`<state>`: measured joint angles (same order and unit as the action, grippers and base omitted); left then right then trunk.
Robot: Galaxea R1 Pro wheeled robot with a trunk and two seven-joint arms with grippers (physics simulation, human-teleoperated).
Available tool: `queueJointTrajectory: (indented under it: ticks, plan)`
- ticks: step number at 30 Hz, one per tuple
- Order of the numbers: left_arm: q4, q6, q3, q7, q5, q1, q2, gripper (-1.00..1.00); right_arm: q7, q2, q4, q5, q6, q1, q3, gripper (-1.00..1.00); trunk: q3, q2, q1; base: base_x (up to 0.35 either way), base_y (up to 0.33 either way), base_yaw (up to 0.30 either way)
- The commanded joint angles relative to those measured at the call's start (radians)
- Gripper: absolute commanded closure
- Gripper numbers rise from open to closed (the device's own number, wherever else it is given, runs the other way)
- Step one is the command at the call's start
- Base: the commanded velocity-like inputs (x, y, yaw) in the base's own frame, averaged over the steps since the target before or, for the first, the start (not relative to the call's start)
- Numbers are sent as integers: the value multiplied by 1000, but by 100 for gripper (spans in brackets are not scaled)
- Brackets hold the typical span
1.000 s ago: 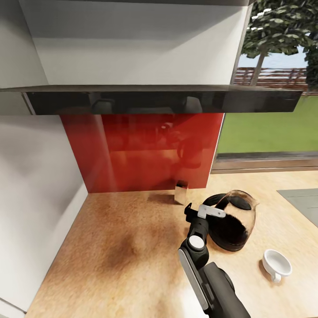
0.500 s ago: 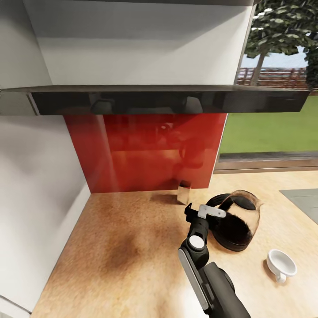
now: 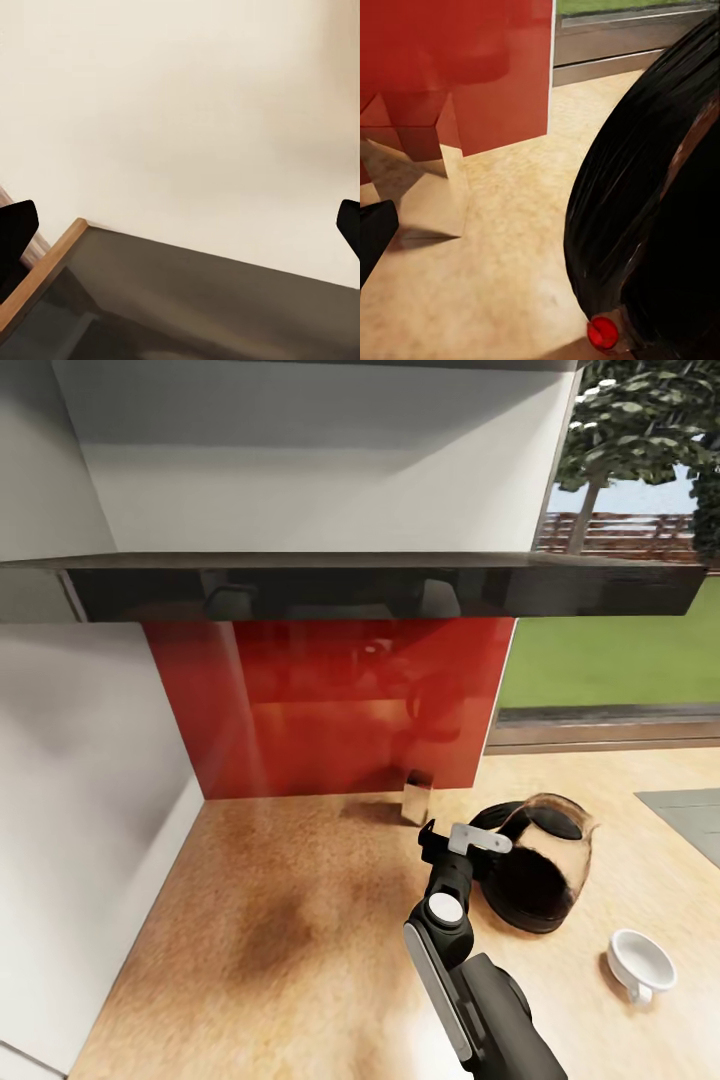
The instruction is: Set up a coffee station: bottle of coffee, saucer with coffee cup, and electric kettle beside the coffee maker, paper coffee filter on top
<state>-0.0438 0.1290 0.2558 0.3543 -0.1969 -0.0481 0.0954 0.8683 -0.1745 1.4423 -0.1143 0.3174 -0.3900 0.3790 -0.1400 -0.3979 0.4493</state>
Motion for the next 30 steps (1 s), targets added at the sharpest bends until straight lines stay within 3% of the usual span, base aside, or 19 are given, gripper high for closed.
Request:
queueJointTrajectory:
  ticks: [1, 30]
  plan:
    - [-1, 2, 9, 2, -9, -1, 0, -100, 6, 0, 1, -4, 8, -1, 1, -100, -2, -2, 1, 46, 0, 0]
    - [-1, 3, 9, 3, -9, 0, 0, -100, 6, 0, 1, -3, 8, -1, 0, -100, -2, -2, 1, 28, 0, 0]
